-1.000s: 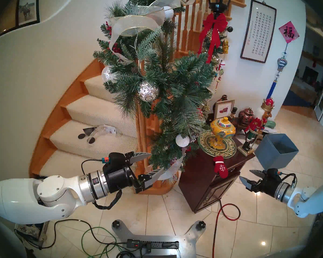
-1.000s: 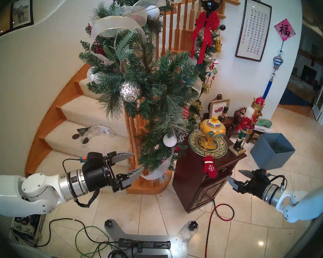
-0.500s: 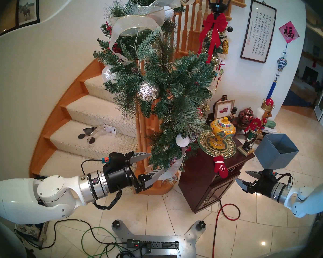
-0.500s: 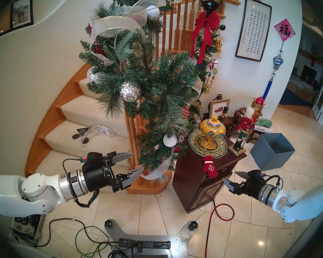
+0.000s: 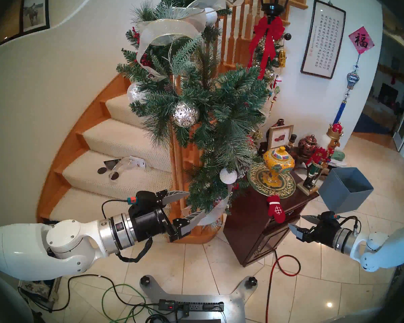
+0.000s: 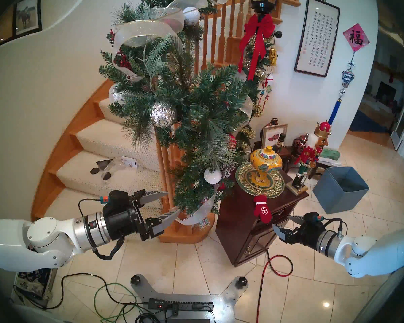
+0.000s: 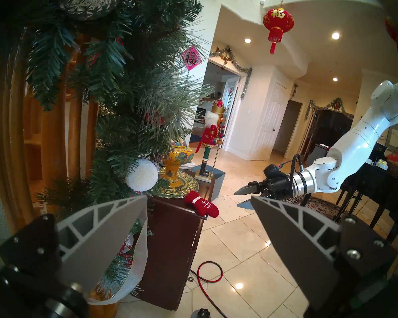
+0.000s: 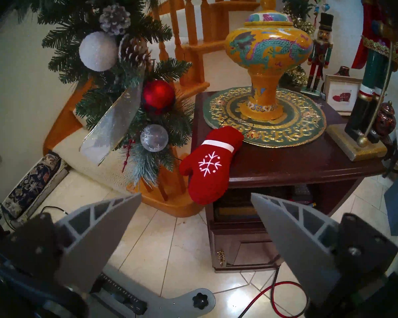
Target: Hang the ornament onto the Christmas-tree-style decoration
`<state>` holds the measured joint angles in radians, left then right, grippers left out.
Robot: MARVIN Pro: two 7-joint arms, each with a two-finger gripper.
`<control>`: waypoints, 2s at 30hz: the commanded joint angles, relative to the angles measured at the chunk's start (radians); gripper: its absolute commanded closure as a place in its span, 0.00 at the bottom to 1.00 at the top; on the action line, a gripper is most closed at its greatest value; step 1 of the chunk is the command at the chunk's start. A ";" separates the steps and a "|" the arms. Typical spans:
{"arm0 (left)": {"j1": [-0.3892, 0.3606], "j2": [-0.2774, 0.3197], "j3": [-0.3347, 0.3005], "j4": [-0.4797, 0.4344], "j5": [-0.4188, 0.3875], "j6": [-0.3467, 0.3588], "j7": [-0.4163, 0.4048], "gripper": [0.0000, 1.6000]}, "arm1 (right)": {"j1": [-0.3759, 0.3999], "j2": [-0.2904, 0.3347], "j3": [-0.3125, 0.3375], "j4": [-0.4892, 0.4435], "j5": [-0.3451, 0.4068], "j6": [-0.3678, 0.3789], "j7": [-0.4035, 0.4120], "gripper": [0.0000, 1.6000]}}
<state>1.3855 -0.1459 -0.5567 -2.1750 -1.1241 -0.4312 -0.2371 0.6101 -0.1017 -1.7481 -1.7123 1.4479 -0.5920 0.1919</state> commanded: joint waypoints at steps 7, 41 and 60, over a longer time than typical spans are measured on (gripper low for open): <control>-0.003 0.001 -0.003 0.000 0.000 -0.001 0.000 0.00 | -0.154 0.000 0.158 -0.015 -0.003 0.027 -0.015 0.00; -0.003 0.001 -0.003 0.000 0.000 -0.001 0.000 0.00 | -0.563 -0.314 0.412 0.065 0.110 -0.127 -0.143 0.00; -0.002 0.001 -0.003 0.000 0.000 -0.001 0.000 0.00 | -0.719 -0.358 0.484 0.211 0.230 -0.311 -0.078 0.00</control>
<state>1.3859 -0.1462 -0.5570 -2.1749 -1.1241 -0.4309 -0.2371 -0.0808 -0.4746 -1.2784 -1.5246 1.6658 -0.8661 0.0819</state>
